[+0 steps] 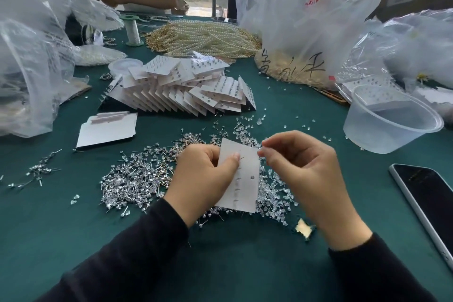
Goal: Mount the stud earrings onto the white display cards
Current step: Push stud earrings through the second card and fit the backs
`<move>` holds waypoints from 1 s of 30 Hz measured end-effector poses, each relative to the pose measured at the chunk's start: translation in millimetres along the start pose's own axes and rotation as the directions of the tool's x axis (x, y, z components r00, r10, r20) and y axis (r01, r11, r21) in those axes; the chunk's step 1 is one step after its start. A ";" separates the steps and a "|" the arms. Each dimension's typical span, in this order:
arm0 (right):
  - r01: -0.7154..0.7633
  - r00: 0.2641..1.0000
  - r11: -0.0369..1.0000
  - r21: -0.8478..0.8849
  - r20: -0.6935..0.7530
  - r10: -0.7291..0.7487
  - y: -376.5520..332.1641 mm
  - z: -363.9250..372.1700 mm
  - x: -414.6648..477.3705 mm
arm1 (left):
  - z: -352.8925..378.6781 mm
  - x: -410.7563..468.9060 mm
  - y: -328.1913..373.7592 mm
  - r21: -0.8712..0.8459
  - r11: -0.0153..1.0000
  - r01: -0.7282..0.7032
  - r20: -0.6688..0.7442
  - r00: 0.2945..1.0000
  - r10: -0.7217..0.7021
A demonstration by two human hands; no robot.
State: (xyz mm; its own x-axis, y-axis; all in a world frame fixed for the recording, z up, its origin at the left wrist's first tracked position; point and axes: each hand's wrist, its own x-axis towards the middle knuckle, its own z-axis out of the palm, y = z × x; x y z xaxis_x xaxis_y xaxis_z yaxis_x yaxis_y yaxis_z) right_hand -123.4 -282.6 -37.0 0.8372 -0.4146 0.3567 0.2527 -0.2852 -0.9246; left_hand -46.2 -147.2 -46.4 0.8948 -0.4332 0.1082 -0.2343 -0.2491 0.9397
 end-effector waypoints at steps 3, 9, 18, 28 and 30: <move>0.156 0.987 0.955 -0.251 0.010 -0.159 2.9 11.3 -3.2 | -0.1 -1.0 1.2 0.046 0.998 -0.050 -0.006 0.999 0.050; 0.203 0.979 0.929 -0.310 0.049 -0.197 7.3 16.1 -2.4 | 0.2 -2.1 0.5 0.096 0.989 -0.108 -0.004 0.994 0.109; 0.177 0.984 0.953 -0.245 0.046 -0.171 11.6 17.7 -4.2 | 0.9 -1.6 -2.4 0.161 0.975 -0.150 -0.008 0.988 0.153; 0.194 0.981 0.946 -0.261 0.039 -0.190 16.9 20.5 -5.3 | -1.1 -3.7 -0.7 0.191 0.956 -0.222 0.017 0.975 0.222; 0.208 0.978 0.944 -0.256 0.035 -0.206 16.9 20.9 -5.5 | -1.4 -4.7 0.3 0.192 0.953 -0.235 0.022 0.972 0.235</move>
State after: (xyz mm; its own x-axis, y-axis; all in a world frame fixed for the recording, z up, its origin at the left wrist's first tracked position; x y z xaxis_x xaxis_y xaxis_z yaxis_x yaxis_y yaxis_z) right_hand -113.7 -267.1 -57.4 0.7835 -0.3163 0.5349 0.2885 -0.5772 -0.7639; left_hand -49.9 -144.0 -46.2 0.8059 -0.4987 0.3190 -0.5065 -0.3018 0.8077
